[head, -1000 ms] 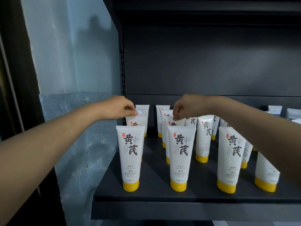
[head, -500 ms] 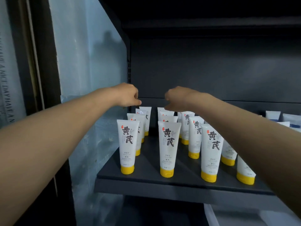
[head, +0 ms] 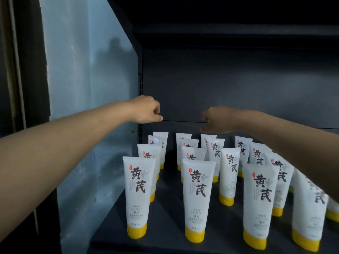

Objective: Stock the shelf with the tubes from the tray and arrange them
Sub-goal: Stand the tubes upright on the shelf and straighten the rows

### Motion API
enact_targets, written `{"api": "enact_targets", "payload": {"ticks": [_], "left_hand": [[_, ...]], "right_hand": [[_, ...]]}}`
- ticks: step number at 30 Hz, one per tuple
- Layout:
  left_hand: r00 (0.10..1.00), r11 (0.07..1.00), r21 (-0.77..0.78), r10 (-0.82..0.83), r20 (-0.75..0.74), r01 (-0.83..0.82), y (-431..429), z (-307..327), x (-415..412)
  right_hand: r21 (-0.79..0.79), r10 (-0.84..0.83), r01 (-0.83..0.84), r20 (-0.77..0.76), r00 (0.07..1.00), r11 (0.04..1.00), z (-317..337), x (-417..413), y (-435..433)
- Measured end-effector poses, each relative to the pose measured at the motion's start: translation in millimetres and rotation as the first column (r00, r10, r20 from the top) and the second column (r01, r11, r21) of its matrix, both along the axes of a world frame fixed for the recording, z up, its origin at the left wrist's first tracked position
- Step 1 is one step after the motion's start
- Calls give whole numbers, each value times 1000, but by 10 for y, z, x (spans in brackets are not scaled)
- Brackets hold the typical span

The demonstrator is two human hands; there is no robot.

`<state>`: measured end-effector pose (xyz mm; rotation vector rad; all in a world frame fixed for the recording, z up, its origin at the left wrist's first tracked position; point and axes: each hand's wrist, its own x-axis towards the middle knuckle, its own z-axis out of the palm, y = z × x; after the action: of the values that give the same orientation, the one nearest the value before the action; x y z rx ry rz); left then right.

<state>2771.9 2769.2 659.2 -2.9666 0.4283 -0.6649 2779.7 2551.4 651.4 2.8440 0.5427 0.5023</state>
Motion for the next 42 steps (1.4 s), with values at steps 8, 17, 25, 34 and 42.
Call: {"api": "enact_targets", "payload": {"ticks": [8,17,25,34,42], "left_hand": [[990,988,63,-136,-48,139,207,-135,804],[944,963,29,-256,-207,267,302,-407,1136],[916,957,-1,-279,-289,291,360,-560,1147],[922,957,-120,-288,-259,265,305,-635,1235],[930,958,-153,-274,-245,242,278,-678,1230]], "right_hand": [[-86,-7,-4,-124,992,996,56,395,236],[-112,68,-101,-264,962,989,-198,750,283],[-30,190,-215,-355,915,976,-333,939,298],[60,253,-249,-350,902,967,-395,1072,277],[80,272,-260,-334,902,962,-425,1091,291]]}}
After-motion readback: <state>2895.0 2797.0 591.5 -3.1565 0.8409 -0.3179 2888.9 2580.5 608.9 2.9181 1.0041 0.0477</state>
